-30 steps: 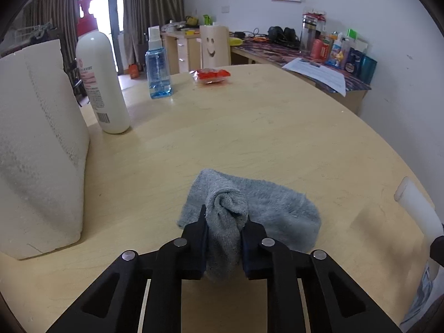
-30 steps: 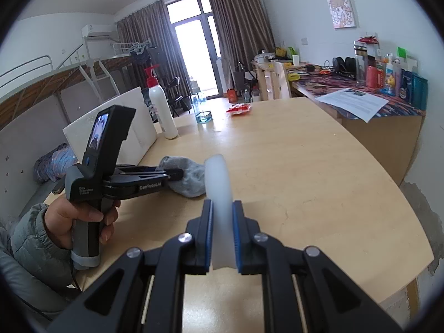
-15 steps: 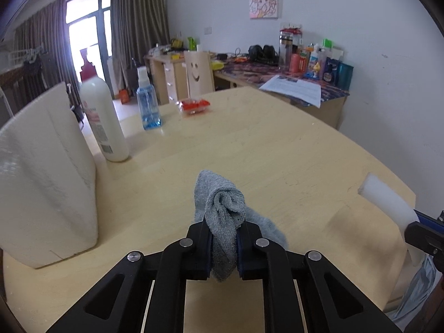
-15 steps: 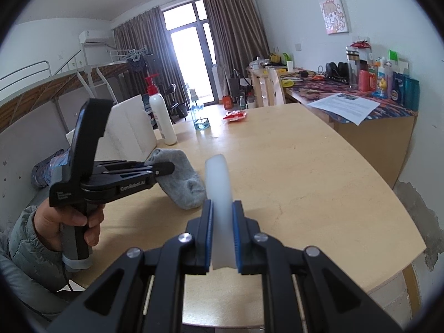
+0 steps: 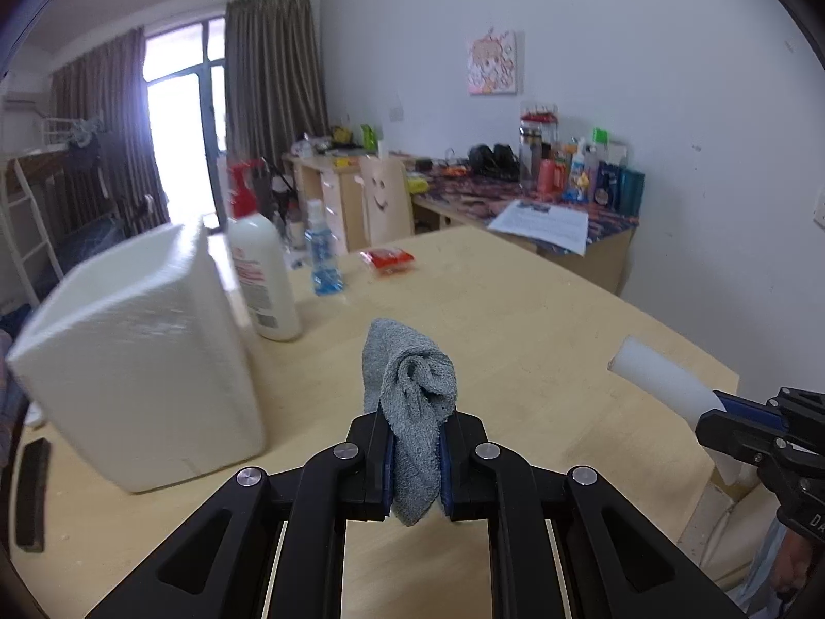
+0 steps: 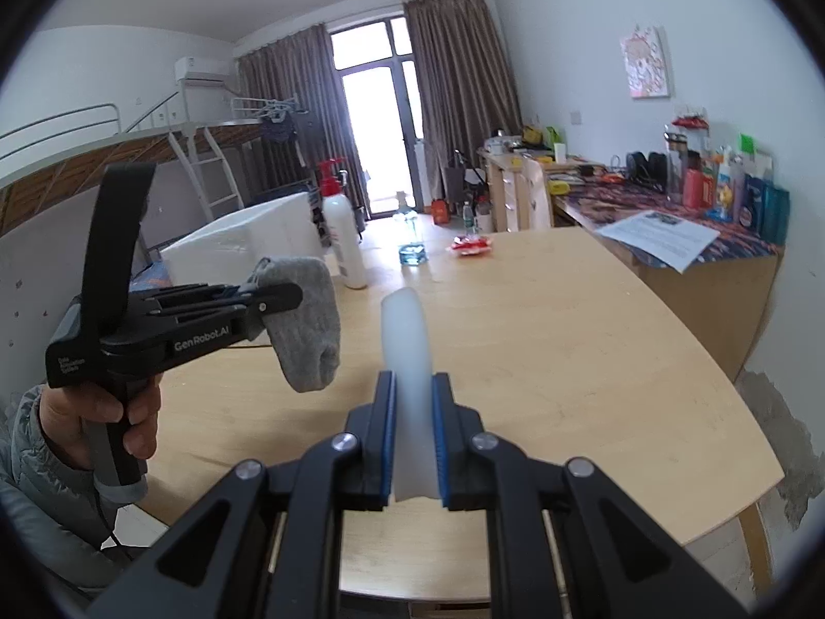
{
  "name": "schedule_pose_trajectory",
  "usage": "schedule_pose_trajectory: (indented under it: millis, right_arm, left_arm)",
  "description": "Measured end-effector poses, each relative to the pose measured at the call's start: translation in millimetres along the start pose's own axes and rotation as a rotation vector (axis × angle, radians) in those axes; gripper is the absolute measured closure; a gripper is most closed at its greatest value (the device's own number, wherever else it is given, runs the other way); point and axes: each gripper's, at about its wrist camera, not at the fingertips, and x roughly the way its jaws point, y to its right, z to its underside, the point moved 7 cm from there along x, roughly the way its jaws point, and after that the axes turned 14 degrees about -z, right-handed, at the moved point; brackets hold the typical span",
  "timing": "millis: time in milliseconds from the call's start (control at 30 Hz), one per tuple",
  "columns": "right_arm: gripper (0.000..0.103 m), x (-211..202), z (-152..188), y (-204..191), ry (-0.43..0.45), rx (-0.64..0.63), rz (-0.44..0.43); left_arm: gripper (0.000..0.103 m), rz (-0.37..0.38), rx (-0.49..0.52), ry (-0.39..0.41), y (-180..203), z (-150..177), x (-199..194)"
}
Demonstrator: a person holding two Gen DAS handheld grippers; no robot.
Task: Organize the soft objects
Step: 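Carry the foam tube and grey sock over to the white foam box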
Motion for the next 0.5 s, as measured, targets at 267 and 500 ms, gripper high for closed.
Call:
schedule_pose_trajectory:
  millis: [267,500]
  right_arm:
    - [0.087,3.2,-10.1,-32.1,0.017,-0.055,-0.033]
    - [0.087,10.3,-20.7,-62.5,0.026,-0.117,-0.069]
  left_arm:
    - [0.09,-0.028,-0.035,0.091,-34.9,-4.9,-43.8]
    - [0.09,-0.072,-0.081,0.145,-66.6,-3.1,-72.9]
